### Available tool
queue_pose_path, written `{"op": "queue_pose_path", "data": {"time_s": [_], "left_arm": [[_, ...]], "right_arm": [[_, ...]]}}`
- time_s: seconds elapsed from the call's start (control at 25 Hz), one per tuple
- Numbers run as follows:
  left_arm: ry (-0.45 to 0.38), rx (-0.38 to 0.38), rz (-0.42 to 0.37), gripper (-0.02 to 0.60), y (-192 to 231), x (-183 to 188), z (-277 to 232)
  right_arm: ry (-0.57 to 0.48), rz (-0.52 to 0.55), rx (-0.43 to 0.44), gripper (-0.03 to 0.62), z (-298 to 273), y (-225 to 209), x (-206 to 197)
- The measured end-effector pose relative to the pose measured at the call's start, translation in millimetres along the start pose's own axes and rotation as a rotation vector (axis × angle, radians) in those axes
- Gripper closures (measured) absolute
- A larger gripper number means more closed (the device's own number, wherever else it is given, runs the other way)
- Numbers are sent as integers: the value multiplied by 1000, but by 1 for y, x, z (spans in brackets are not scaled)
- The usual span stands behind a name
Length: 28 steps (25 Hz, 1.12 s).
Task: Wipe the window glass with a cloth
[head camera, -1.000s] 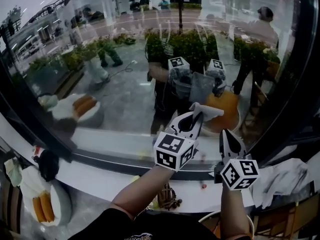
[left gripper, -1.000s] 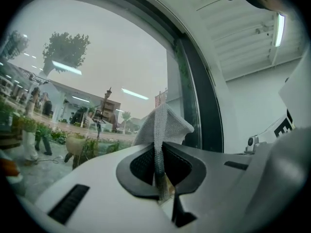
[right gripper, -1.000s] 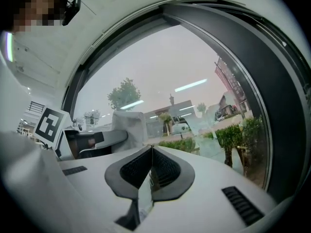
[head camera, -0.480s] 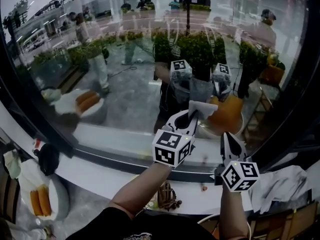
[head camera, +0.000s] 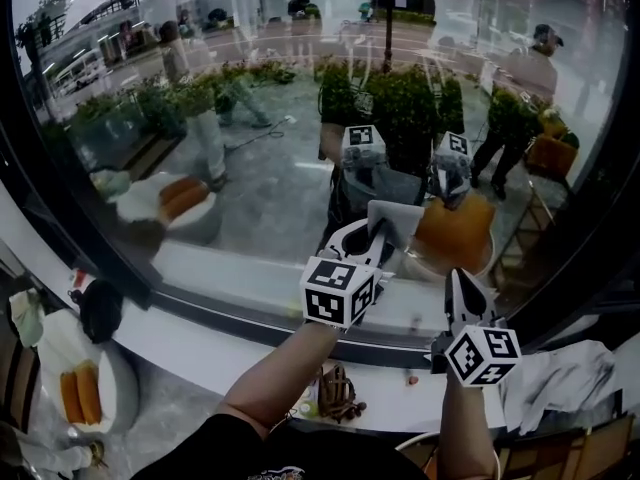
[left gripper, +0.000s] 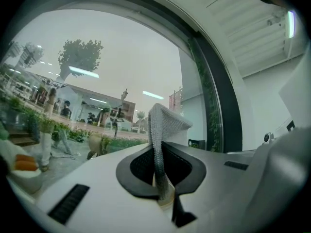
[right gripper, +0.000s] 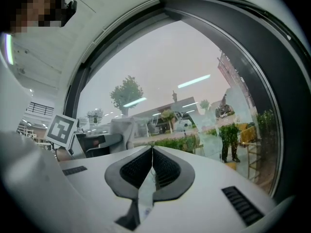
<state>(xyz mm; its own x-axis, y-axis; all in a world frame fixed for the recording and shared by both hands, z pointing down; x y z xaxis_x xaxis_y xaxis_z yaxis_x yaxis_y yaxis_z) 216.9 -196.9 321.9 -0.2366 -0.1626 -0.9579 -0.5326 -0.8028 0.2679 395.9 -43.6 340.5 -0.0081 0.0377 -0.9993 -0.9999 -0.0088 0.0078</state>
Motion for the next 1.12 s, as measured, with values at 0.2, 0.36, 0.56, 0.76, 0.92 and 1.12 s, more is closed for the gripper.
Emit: {"op": "queue_pose_path", "data": {"time_s": [0.2, 0.36, 0.56, 0.76, 0.92, 1.12], "left_arm": [[-3, 26, -18, 563, 15, 5, 8], [-8, 36, -32, 563, 28, 9, 20], [-18, 64, -34, 563, 46, 12, 34], [-13, 115, -34, 563, 63, 9, 42], [-12, 156, -35, 563, 77, 8, 40], [-16, 166, -30, 563, 118, 16, 73]], "right_arm": [[-2, -5, 16, 566, -6, 7, -1], [-2, -10, 34, 566, -14, 19, -3], [7, -12, 63, 565, -27, 34, -8], [15, -26, 95, 565, -40, 37, -14], [20, -29, 125, 565, -55, 35, -19], [32, -19, 140, 566, -74, 81, -23]]}}
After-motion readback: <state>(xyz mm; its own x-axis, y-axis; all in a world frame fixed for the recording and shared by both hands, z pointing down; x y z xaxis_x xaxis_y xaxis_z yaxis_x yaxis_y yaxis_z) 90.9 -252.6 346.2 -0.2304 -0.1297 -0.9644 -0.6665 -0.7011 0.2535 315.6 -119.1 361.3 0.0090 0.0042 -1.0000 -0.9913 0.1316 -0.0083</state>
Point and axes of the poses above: the fingertips, and each gripper's own axes: z backward along the fingers, y to its left, x out of its top, the point moved 9 cm from there along z, backward along the fingers, and after that the axes turned 9 degrees about z, right-handed, at the moved point
